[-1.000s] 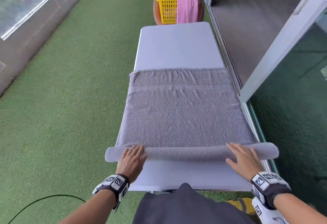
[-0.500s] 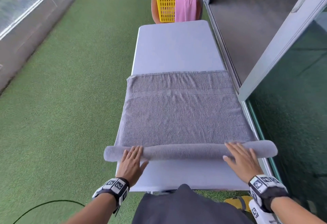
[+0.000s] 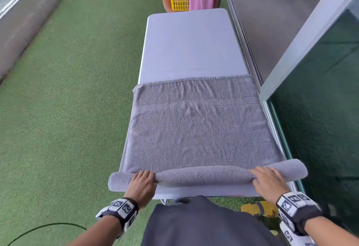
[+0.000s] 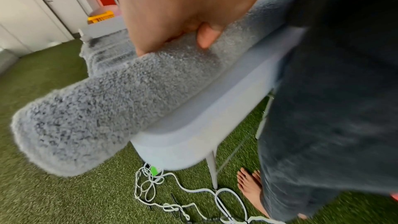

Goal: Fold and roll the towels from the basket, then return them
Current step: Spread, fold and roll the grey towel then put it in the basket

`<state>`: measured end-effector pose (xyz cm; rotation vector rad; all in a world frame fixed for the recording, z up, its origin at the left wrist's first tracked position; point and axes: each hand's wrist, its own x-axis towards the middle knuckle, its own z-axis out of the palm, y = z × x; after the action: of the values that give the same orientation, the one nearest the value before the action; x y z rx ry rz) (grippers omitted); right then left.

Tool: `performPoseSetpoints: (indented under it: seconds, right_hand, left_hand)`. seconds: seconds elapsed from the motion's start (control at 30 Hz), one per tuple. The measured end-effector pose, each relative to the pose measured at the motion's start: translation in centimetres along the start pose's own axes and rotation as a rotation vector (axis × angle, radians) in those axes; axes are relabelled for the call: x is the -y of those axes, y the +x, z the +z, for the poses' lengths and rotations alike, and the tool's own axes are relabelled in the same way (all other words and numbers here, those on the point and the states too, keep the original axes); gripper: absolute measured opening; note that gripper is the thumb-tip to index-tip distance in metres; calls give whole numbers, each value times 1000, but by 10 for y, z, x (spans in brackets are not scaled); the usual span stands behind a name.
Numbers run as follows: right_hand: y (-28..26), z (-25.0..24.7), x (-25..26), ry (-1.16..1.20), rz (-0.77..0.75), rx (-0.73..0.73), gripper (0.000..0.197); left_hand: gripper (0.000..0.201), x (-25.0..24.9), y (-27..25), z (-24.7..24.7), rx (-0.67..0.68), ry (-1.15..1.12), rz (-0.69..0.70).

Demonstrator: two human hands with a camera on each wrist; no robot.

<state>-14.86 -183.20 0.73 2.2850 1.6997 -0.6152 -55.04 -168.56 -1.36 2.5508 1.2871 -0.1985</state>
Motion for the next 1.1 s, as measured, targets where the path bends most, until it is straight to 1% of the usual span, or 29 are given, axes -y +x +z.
performPoseSetpoints:
  seconds: [0.03,0.07,0.13,0.17,0.2,0.23,0.27,0.33,0.37,0.43,0.47,0.5,0.53,0.63,0.67,0.7,0.73,0.83,0.9,1.0,1.03,1.1]
  right_hand:
    - [4,-4,0,9,5,47,43]
    - [9,-9,0,15,11,90,44]
    - [20,-18,1,59,33,137,45]
    - [24,-21,1,100,56,119,47]
    - [27,-21,1,138,75,72,47]
    - [29,-20,0,161,77,-15,45]
    - [30,-18,1,151,64,-114,39]
    - [31,-9,-1,90,8,-253,29]
    - [30,-3,-2,73,-32,-294,28]
    - [23,7,1,71,-81,-350,27]
    - [20,11,2,74,-82,-367,21]
    - [16,15,2,72,-85,-373,17]
    - [14,19,2,72,-79,-365,21]
    - [8,30,-5,119,-92,-292,45]
    - [6,32,-7,133,-96,-259,55]
    - [5,34,-9,149,-109,-234,62]
    - [5,34,-8,165,-108,-219,64]
    - [13,30,-4,198,-78,-248,58]
    - [19,24,0,187,-73,-273,55]
    - [18,18,0,149,-105,-245,46]
    - [18,16,-1,142,-103,-224,43]
    - [22,7,-4,139,-99,-156,40]
  left_hand:
    - [30,2,5,-1,26,-8,-6]
    - [32,3,11,-3,26,-10,-12]
    - [20,4,19,-8,-47,-2,-42]
    - [18,4,22,-9,-66,9,-65]
    - [20,3,23,-9,-79,29,-78]
    - [21,1,24,-9,-93,47,-76]
    - [21,0,24,-8,-106,53,-70]
    - [22,-3,23,-2,-127,15,-63]
    - [20,-4,22,2,-141,-8,-70]
    - [10,-7,18,6,-157,-40,-104]
    - [11,-10,14,6,-157,-60,-116]
    - [17,-13,9,7,-157,-70,-116]
    - [24,-15,4,9,-149,-71,-114]
    - [54,-10,-10,21,-89,-54,-90]
    - [57,-8,-12,24,-72,-59,-79]
    - [57,-6,-13,27,-72,-63,-71]
    - [56,-6,-12,28,-86,-69,-69]
    - [52,-10,-2,24,-122,-71,-84]
    - [54,-12,6,17,-103,-74,-100]
    - [57,-12,7,8,-75,-63,-95]
    - [54,-12,8,5,-76,-55,-90]
    - [41,-9,17,-4,-65,-76,-79]
